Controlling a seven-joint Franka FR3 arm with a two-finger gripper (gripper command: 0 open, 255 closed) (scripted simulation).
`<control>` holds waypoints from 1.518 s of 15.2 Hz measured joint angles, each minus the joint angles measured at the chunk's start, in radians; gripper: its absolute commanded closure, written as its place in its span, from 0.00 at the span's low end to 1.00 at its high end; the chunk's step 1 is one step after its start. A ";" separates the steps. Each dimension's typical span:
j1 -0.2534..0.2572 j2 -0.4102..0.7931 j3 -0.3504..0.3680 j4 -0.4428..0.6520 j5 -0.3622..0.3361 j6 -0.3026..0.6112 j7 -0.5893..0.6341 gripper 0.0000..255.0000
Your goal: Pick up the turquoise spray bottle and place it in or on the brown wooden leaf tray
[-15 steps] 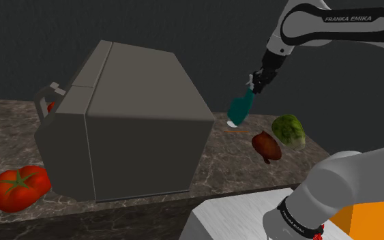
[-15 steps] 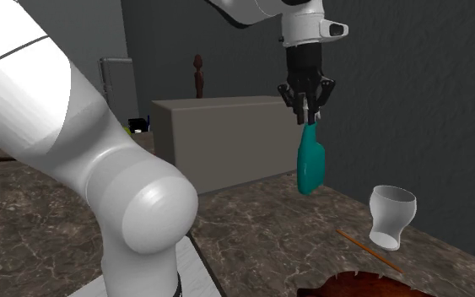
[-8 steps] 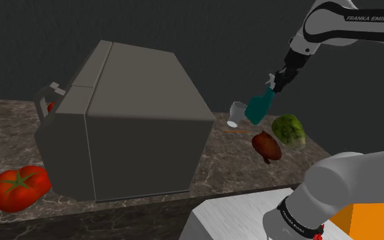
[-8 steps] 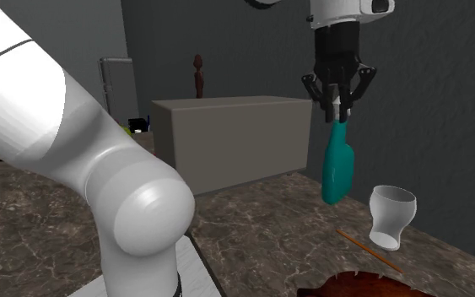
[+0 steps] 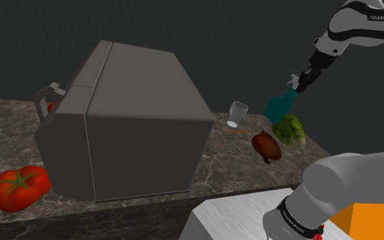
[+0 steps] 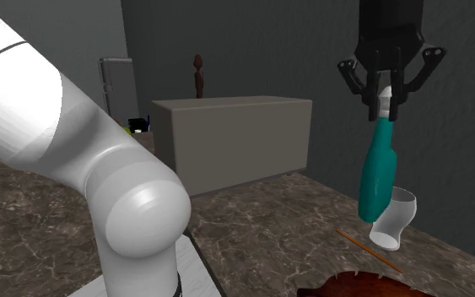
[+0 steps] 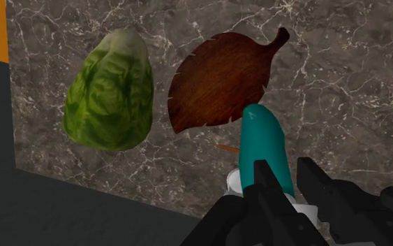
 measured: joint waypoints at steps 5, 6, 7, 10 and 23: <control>-0.020 0.017 -0.077 0.022 -0.031 0.012 -0.086 1.00; -0.022 0.015 -0.081 0.010 -0.034 0.022 -0.087 1.00; -0.024 0.011 -0.082 -0.003 -0.036 0.032 -0.086 1.00; -0.028 0.007 -0.091 -0.046 -0.044 0.071 -0.084 1.00; -0.041 0.016 -0.133 -0.212 -0.079 0.246 -0.071 1.00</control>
